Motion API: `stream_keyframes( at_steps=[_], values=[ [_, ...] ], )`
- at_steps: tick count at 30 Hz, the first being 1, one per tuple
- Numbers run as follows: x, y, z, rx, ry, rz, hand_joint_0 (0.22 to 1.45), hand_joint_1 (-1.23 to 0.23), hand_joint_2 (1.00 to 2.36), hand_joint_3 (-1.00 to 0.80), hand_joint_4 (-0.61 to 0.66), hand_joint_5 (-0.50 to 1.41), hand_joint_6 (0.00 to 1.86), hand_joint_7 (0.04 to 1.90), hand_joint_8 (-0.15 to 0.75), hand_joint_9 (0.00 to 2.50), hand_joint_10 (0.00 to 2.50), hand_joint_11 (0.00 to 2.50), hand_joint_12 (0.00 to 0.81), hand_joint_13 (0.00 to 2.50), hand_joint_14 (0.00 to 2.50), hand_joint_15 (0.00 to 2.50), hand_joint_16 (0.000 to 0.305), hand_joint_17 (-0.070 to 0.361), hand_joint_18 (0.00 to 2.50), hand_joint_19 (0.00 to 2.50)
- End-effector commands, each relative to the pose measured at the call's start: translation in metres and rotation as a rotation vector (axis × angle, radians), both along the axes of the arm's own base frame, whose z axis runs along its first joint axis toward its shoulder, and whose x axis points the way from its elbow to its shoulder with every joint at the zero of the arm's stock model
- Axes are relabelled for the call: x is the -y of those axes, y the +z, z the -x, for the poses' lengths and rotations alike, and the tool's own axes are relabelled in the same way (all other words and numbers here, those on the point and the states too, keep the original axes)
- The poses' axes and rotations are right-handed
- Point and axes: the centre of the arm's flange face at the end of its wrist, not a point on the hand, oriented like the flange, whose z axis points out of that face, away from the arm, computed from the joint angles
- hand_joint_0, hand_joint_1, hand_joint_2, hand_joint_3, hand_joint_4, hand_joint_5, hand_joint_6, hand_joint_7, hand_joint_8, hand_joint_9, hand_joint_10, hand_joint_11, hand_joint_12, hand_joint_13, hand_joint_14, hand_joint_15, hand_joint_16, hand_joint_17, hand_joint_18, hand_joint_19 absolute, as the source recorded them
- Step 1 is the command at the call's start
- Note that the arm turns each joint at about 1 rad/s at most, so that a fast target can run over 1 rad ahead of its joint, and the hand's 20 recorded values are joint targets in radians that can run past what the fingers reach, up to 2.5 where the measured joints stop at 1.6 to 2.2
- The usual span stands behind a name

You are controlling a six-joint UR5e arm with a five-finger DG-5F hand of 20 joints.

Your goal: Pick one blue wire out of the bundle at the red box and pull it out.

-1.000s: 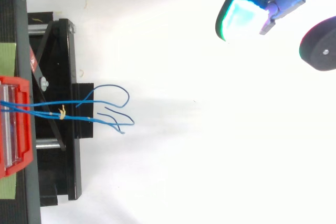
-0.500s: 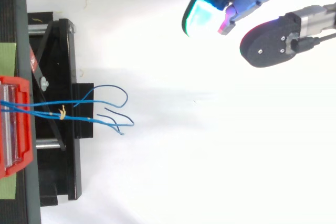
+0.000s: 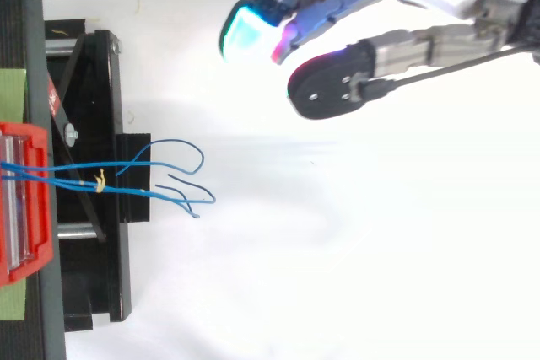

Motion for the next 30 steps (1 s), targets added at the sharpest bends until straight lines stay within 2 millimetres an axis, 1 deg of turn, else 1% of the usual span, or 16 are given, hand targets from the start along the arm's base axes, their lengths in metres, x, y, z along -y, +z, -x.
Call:
stream_keyframes(
  at_steps=[1, 3, 7, 13, 14, 15, 17, 18, 19, 22, 24, 26, 29, 30],
  values=[
    [-0.002, -0.008, -0.013, -0.011, 0.010, 0.002, 0.53, -0.55, 1.01, -0.43, 0.41, -0.14, 0.50, 0.97, 0.387, 0.72, 0.01, 0.39, 0.457, 0.50, 0.01, 0.20, 0.066, 0.148, 0.56, 0.36],
    [-0.003, -0.008, -0.015, 0.000, 0.013, 0.006, 0.53, -0.55, 1.01, -0.43, 0.41, -0.14, 0.50, 0.97, 0.388, 0.73, 0.01, 0.38, 0.458, 0.50, 0.01, 0.20, 0.066, 0.148, 0.56, 0.37],
    [-0.004, -0.022, -0.025, 0.036, 0.016, 0.011, 0.53, -0.55, 1.01, -0.43, 0.42, -0.14, 0.50, 0.97, 0.386, 0.73, 0.01, 0.38, 0.458, 0.51, 0.01, 0.20, 0.066, 0.148, 0.56, 0.37],
    [-0.006, -0.031, -0.031, 0.050, 0.013, 0.024, 0.53, -0.55, 1.01, -0.43, 0.42, -0.14, 0.50, 0.97, 0.388, 0.73, 0.01, 0.38, 0.459, 0.52, 0.01, 0.21, 0.066, 0.148, 0.57, 0.36],
    [-0.008, -0.027, -0.034, 0.062, 0.019, 0.029, 0.53, -0.55, 1.01, -0.43, 0.42, -0.14, 0.50, 0.97, 0.386, 0.73, 0.01, 0.38, 0.459, 0.52, 0.01, 0.20, 0.066, 0.148, 0.57, 0.37],
    [-0.009, -0.037, -0.039, 0.063, 0.017, 0.038, 0.53, -0.55, 1.01, -0.43, 0.41, -0.14, 0.50, 0.97, 0.386, 0.73, 0.01, 0.38, 0.458, 0.52, 0.01, 0.21, 0.066, 0.148, 0.57, 0.37],
    [-0.011, -0.035, -0.044, 0.076, 0.023, 0.040, 0.53, -0.55, 1.01, -0.43, 0.42, -0.14, 0.50, 0.97, 0.386, 0.73, 0.01, 0.39, 0.459, 0.52, 0.01, 0.21, 0.066, 0.148, 0.57, 0.37],
    [-0.012, -0.045, -0.049, 0.076, 0.023, 0.039, 0.53, -0.55, 1.01, -0.43, 0.42, -0.14, 0.50, 0.97, 0.387, 0.73, 0.01, 0.39, 0.459, 0.52, 0.01, 0.21, 0.066, 0.148, 0.57, 0.37],
    [-0.013, -0.044, -0.053, 0.084, 0.025, 0.038, 0.53, -0.55, 1.01, -0.43, 0.42, -0.14, 0.50, 0.97, 0.387, 0.73, 0.01, 0.38, 0.461, 0.52, 0.01, 0.21, 0.066, 0.148, 0.57, 0.37],
    [-0.015, -0.051, -0.063, 0.089, 0.032, 0.036, 0.53, -0.55, 1.01, -0.43, 0.42, -0.14, 0.50, 0.97, 0.389, 0.74, 0.01, 0.39, 0.461, 0.53, 0.01, 0.21, 0.066, 0.148, 0.57, 0.37],
    [-0.021, -0.045, -0.071, 0.103, 0.041, 0.040, 0.53, -0.55, 1.01, -0.43, 0.42, -0.14, 0.50, 0.97, 0.389, 0.74, 0.01, 0.39, 0.461, 0.53, 0.01, 0.21, 0.066, 0.148, 0.57, 0.37],
    [-0.024, -0.040, -0.074, 0.111, 0.047, 0.045, 0.54, -0.55, 1.01, -0.43, 0.41, -0.14, 0.50, 0.97, 0.386, 0.74, 0.01, 0.39, 0.459, 0.53, 0.01, 0.22, 0.066, 0.148, 0.58, 0.37],
    [-0.033, -0.027, -0.083, 0.132, 0.052, 0.086, 0.54, -0.55, 1.01, -0.43, 0.42, -0.14, 0.50, 0.97, 0.388, 0.74, 0.01, 0.39, 0.461, 0.54, 0.01, 0.21, 0.066, 0.149, 0.58, 0.37],
    [-0.033, -0.027, -0.083, 0.132, 0.052, 0.086, 0.54, -0.55, 1.01, -0.43, 0.42, -0.14, 0.50, 0.97, 0.388, 0.74, 0.01, 0.39, 0.461, 0.54, 0.01, 0.22, 0.066, 0.149, 0.58, 0.38]
  ],
)
